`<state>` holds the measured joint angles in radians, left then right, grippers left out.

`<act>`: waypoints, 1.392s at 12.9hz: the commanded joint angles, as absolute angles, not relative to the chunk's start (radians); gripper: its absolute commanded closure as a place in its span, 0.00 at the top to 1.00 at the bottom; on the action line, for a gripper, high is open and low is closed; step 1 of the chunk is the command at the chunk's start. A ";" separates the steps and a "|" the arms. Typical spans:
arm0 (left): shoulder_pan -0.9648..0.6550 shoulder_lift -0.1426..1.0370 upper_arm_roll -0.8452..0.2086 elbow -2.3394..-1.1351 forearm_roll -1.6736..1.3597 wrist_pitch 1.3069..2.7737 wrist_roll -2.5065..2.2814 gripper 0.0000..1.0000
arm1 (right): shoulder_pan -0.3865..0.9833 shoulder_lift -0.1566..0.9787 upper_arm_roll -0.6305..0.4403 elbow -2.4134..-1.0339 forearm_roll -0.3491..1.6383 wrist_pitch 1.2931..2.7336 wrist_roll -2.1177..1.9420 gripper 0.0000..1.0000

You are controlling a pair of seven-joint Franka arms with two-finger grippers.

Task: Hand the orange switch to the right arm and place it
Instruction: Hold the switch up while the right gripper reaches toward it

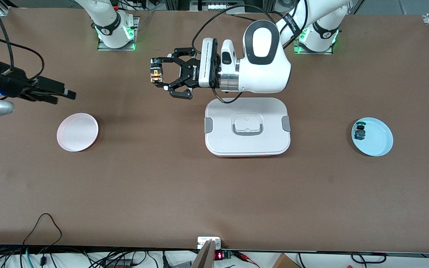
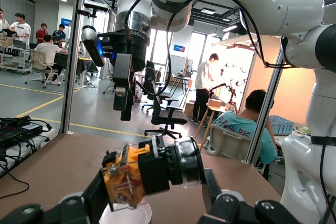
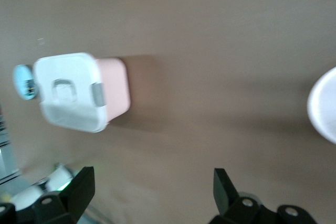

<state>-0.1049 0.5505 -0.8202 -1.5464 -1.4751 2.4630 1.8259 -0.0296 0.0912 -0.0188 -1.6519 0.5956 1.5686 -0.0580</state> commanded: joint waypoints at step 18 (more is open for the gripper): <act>-0.110 0.560 -0.807 -1.525 -1.493 2.482 1.891 0.00 | 0.054 0.290 -0.003 -1.756 1.472 1.440 0.060 1.00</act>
